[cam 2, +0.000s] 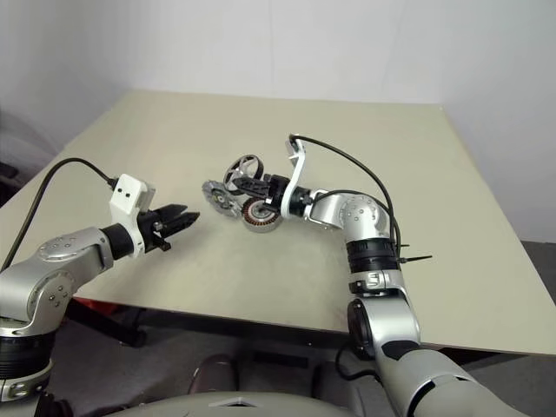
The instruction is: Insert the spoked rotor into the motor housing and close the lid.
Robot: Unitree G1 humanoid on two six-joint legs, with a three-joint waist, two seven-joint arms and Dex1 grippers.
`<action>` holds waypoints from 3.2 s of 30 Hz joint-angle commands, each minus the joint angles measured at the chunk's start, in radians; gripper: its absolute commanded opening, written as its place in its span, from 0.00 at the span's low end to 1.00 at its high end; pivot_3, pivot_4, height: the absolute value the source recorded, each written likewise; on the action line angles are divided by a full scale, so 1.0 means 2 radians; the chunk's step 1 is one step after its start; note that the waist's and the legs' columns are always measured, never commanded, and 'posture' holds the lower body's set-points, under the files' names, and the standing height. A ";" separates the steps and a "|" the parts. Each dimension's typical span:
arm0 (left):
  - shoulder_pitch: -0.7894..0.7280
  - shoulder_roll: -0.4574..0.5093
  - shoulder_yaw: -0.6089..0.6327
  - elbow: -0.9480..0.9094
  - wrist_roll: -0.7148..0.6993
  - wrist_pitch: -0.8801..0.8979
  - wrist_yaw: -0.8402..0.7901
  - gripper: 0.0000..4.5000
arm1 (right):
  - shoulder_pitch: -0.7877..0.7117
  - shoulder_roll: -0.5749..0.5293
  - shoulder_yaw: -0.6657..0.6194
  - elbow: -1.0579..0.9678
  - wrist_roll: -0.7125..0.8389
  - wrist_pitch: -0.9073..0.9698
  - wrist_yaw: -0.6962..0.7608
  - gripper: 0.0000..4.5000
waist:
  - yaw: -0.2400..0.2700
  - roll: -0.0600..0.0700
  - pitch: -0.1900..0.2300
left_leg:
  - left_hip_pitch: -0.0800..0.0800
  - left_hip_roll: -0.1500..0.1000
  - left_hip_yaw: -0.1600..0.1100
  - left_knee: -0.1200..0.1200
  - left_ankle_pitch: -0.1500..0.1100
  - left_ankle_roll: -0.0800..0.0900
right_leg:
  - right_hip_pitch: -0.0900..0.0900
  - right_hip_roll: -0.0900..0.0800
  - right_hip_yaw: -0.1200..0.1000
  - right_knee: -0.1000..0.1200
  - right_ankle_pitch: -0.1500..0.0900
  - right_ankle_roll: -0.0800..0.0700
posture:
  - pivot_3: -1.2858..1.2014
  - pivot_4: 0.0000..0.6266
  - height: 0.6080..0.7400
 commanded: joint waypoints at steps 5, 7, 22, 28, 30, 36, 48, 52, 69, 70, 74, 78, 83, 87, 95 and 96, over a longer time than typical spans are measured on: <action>-0.003 0.003 0.007 -0.011 0.000 -0.008 0.000 0.44 | 0.000 -0.003 0.028 0.084 -0.088 -0.092 0.116 0.07 | -0.002 0.000 0.000 | 0.000 0.000 0.000 0.000 0.000 0.000 | 0.000 0.000 0.000 0.000 0.000 -0.001 | 0.52 0.00 1.00; -0.002 0.003 0.007 -0.012 0.000 -0.008 0.000 0.44 | -0.005 0.001 0.017 0.099 -0.091 -0.089 0.122 0.07 | -0.003 0.000 0.000 | 0.000 0.000 0.000 0.000 0.000 0.000 | 0.000 0.000 0.000 0.000 0.000 -0.001 | 0.52 0.00 1.00; -0.001 0.002 0.005 -0.011 0.000 -0.008 0.000 0.44 | -0.057 0.024 -0.133 0.189 -0.037 0.030 0.060 0.07 | -0.003 0.000 0.000 | 0.000 0.000 0.000 0.000 0.000 0.001 | 0.000 0.000 0.000 0.000 0.001 -0.002 | 0.52 0.00 1.00; -0.001 0.002 0.004 -0.010 0.002 -0.009 -0.001 0.44 | -0.043 0.035 -0.163 0.174 -0.025 0.078 0.039 0.07 | -0.003 0.000 0.000 | 0.000 0.000 0.000 0.000 0.000 0.001 | 0.000 0.000 0.000 0.001 0.001 -0.002 | 0.52 0.00 1.00; -0.002 0.002 0.002 -0.009 0.002 -0.010 -0.001 0.44 | -0.035 0.042 -0.160 0.171 -0.032 0.075 0.039 0.07 | -0.003 0.000 0.000 | 0.001 0.000 0.000 0.000 0.000 0.001 | 0.000 0.000 0.000 0.001 0.001 -0.002 | 0.52 0.00 1.00; -0.003 0.004 0.003 -0.008 0.003 -0.009 -0.003 0.44 | -0.026 0.050 -0.157 0.169 -0.042 0.066 0.041 0.07 | -0.003 0.000 0.000 | 0.001 0.000 0.000 0.000 0.000 0.001 | 0.000 0.000 0.000 0.001 0.001 -0.002 | 0.52 0.00 1.00; 0.001 0.006 0.006 -0.012 0.002 -0.007 -0.002 0.44 | -0.035 0.058 -0.167 0.174 -0.047 0.054 0.031 0.07 | -0.003 0.000 0.000 | 0.001 0.000 0.000 0.000 0.000 0.001 | 0.000 0.000 0.000 0.001 0.001 -0.002 | 0.52 0.00 1.00; 0.002 0.006 0.004 -0.013 0.003 -0.007 -0.002 0.44 | -0.036 0.061 -0.173 0.165 -0.041 0.061 0.020 0.07 | -0.003 0.000 0.000 | 0.001 0.000 0.000 0.000 0.000 0.001 | 0.000 0.000 0.000 0.001 0.001 -0.002 | 0.52 0.00 1.00; 0.001 0.004 0.000 -0.012 0.005 -0.007 -0.003 0.44 | -0.023 0.080 -0.209 0.100 -0.013 0.100 -0.043 0.07 | -0.003 0.000 0.000 | 0.001 0.000 0.000 0.000 0.000 0.000 | 0.000 0.000 0.000 0.001 0.001 -0.002 | 0.52 0.00 1.00; 0.001 0.004 0.000 -0.012 0.005 -0.006 -0.003 0.44 | -0.022 0.081 -0.211 0.098 -0.012 0.101 -0.046 0.07 | -0.003 0.000 0.000 | 0.001 0.000 0.000 0.000 0.000 0.000 | 0.000 0.000 0.000 0.001 0.001 -0.002 | 0.52 0.00 1.00; 0.001 0.005 0.000 -0.012 0.005 -0.006 -0.004 0.44 | -0.020 0.082 -0.214 0.097 -0.011 0.099 -0.053 0.07 | -0.003 0.000 0.000 | 0.001 0.000 0.000 0.000 0.000 0.000 | 0.000 0.000 0.000 0.001 0.001 -0.002 | 0.52 0.00 1.00; 0.001 0.005 0.000 -0.013 0.004 -0.005 -0.004 0.44 | -0.018 0.084 -0.214 0.097 -0.012 0.096 -0.055 0.07 | -0.003 0.000 0.000 | 0.001 0.000 0.000 0.000 0.000 0.000 | 0.000 0.000 0.000 0.001 0.001 -0.002 | 0.52 0.00 1.00; 0.001 0.004 0.000 -0.013 0.004 -0.005 -0.003 0.44 | -0.020 0.084 -0.217 0.103 -0.014 0.089 -0.061 0.07 | -0.003 0.000 0.000 | 0.001 0.000 0.000 0.000 0.000 0.000 | 0.000 0.000 0.000 0.001 0.001 -0.002 | 0.52 0.00 1.00; 0.002 0.005 0.001 -0.014 0.004 -0.004 -0.003 0.44 | -0.020 0.085 -0.220 0.105 -0.014 0.089 -0.070 0.07 | -0.003 0.000 0.000 | 0.001 0.000 0.000 0.000 0.000 0.000 | 0.000 0.000 0.000 0.001 0.001 -0.002 | 0.52 0.00 1.00; 0.002 0.006 0.001 -0.014 0.004 -0.004 -0.003 0.44 | -0.018 0.091 -0.226 0.088 -0.008 0.098 -0.096 0.07 | -0.003 0.000 0.000 | 0.001 0.000 0.000 0.000 0.000 0.000 | 0.000 0.000 0.000 0.001 0.001 -0.002 | 0.52 0.00 1.00; 0.002 0.005 0.001 -0.014 0.004 -0.004 -0.003 0.44 | -0.018 0.094 -0.226 0.082 -0.006 0.100 -0.100 0.07 | -0.003 0.000 0.000 | 0.001 0.000 0.000 0.000 0.000 0.000 | 0.000 0.000 0.000 0.001 0.001 -0.002 | 0.52 0.00 1.00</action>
